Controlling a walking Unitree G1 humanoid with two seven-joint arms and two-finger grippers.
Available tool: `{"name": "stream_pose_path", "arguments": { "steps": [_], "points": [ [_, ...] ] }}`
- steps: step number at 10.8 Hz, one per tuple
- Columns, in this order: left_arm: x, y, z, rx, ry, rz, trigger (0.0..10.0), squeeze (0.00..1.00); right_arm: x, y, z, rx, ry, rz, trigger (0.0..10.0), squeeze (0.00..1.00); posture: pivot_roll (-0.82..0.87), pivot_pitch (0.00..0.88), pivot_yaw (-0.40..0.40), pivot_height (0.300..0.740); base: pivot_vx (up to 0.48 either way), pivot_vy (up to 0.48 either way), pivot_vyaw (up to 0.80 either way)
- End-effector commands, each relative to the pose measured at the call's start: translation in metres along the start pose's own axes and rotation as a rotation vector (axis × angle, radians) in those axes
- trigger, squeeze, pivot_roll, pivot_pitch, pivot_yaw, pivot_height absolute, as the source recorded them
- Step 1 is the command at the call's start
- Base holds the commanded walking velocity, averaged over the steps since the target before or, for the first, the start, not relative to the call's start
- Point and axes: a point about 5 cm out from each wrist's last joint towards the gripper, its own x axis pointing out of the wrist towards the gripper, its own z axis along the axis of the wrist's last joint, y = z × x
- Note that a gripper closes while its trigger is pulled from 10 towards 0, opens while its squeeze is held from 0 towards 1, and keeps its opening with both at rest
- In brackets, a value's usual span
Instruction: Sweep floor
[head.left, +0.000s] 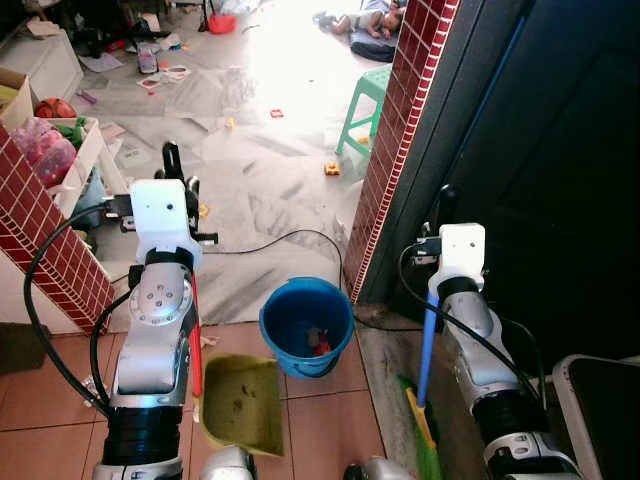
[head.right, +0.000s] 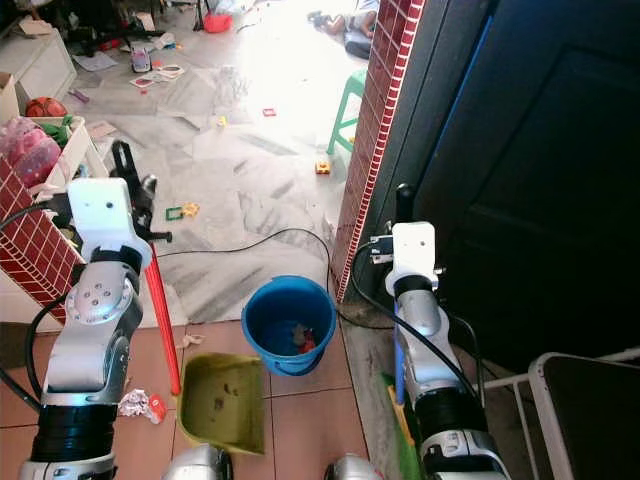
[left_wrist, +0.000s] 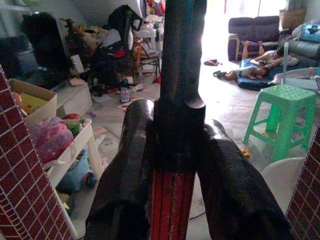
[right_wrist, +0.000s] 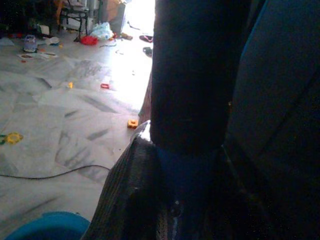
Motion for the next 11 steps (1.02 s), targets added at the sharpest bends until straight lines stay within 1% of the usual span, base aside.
{"name": "stream_pose_path", "arguments": {
  "steps": [1, 4, 5, 7, 11],
  "points": [
    [-0.001, -0.004, 0.019, -0.037, -0.078, -0.018, 10.0, 0.00, 0.003, -0.003, 0.009, -0.014, -0.035, 0.005, 10.0, 0.00, 0.00, 0.000, -0.064, 0.740, 0.000, 0.000, 0.00],
    [-0.004, -0.007, 0.014, -0.058, -0.049, -0.025, 10.0, 0.00, 0.002, -0.004, 0.007, -0.012, -0.025, 0.005, 10.0, 0.00, 0.00, 0.000, -0.066, 0.740, 0.000, 0.000, 0.00],
    [-0.004, -0.010, 0.013, -0.071, -0.034, -0.031, 10.0, 0.00, 0.002, -0.004, 0.006, -0.011, -0.023, 0.003, 10.0, 0.00, 0.00, 0.000, -0.066, 0.740, 0.000, 0.405, 0.00],
    [-0.003, -0.015, 0.015, -0.078, -0.043, -0.050, 10.0, 0.00, 0.002, -0.004, 0.006, -0.011, -0.022, -0.001, 10.0, 0.00, -0.01, 0.000, -0.058, 0.740, 0.000, 0.480, 0.00],
    [-0.003, -0.020, 0.016, -0.090, -0.041, -0.068, 10.0, 0.00, 0.003, -0.004, 0.006, -0.012, -0.023, 0.001, 10.0, 0.00, -0.01, 0.000, -0.060, 0.740, 0.000, 0.480, 0.00]
  ]
}}
